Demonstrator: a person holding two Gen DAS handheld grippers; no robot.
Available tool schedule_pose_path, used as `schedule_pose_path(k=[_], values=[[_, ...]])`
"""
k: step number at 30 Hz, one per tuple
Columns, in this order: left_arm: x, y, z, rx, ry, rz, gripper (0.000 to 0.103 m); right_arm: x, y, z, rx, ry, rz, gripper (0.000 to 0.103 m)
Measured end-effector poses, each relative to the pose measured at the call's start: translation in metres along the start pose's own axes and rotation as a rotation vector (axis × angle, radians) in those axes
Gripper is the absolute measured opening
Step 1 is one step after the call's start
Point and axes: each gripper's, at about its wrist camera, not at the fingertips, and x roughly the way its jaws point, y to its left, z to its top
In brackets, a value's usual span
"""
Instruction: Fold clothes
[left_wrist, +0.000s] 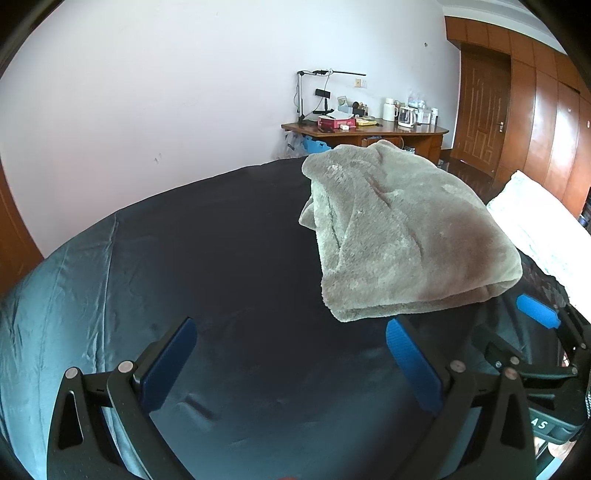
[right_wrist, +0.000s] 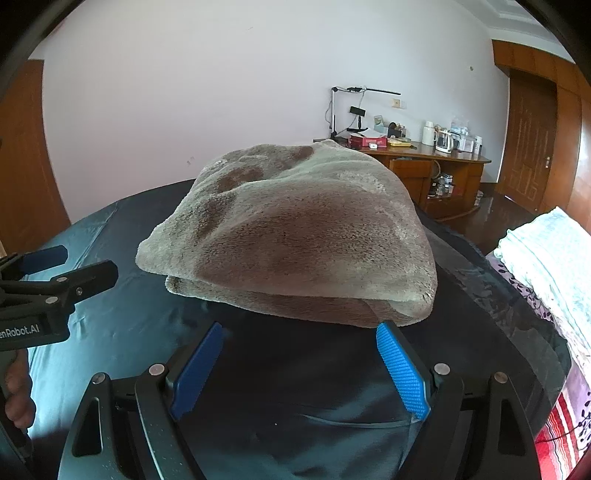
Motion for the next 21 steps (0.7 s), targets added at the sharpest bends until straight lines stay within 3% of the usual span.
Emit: schedule_pose_path(k=[9, 14, 21], values=[[-0.008, 0.025, -0.009, -0.017, 0.013, 0.059, 0.103, 0.012, 0.021, 0.001, -0.011, 0.044, 0.064, 0.087], [-0.011, 0.052, -0.015, -0.078, 0.02, 0.077, 0.103, 0.02, 0.045, -0.001, -0.048, 0.066, 0.116, 0.087], [-0.014, 0.058, -0.02, -0.081, 0.017, 0.065, 0.103, 0.016, 0.051, 0.0, -0.045, 0.056, 0.098, 0.087]])
